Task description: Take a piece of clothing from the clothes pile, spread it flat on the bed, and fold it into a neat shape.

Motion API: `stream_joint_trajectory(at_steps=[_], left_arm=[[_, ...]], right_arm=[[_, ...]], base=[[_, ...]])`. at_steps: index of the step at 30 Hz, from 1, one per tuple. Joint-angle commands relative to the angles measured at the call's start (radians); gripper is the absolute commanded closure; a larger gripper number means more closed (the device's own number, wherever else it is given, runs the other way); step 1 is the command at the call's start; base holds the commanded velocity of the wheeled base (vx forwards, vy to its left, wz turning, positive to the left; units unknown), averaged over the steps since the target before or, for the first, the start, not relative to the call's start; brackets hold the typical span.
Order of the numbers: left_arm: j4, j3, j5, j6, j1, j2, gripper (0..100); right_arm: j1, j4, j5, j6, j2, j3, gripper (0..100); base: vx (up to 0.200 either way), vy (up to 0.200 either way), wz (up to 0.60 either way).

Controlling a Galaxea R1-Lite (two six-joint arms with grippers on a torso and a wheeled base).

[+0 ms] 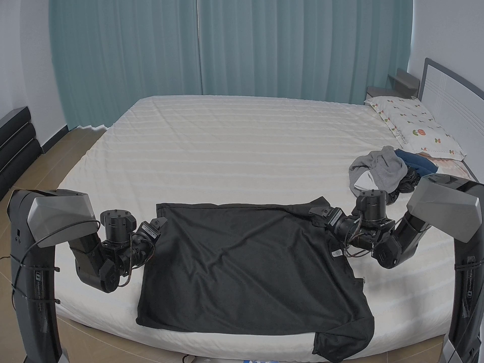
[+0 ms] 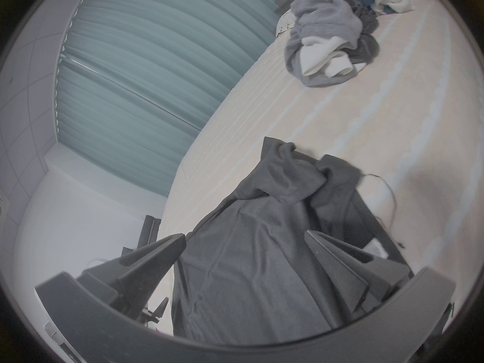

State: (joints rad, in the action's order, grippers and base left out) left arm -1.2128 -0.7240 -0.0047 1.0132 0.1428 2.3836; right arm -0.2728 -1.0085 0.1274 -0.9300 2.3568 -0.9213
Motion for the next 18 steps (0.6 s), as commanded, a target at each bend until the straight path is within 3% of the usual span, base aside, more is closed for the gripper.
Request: stream_joint_trajectory(at_steps=[1, 7, 14, 18], left_arm=[[-0.119, 0.114, 0.015, 0.038, 0.011, -0.015, 0], [-0.156, 0.133, 0.009, 0.044, 0.009, -0.001, 0], [-0.156, 0.129, 0.011, 0.039, 0.011, 0.003, 0], [-0.156, 0.124, 0.012, 0.036, 0.011, 0.008, 0]], right_arm=[[-0.026, 0.140, -0.017, 0.031, 0.104, -0.197, 0], [-0.020, 0.370, -0.019, 0.079, 0.157, -0.393, 0], [-0.008, 0.436, -0.042, 0.089, 0.249, -0.548, 0], [0.003, 0.498, -0.135, 0.108, 0.348, -0.726, 0]], base=[[0.000, 0.000, 0.00], [0.000, 0.000, 0.00], [0.000, 0.000, 0.00], [0.000, 0.000, 0.00]])
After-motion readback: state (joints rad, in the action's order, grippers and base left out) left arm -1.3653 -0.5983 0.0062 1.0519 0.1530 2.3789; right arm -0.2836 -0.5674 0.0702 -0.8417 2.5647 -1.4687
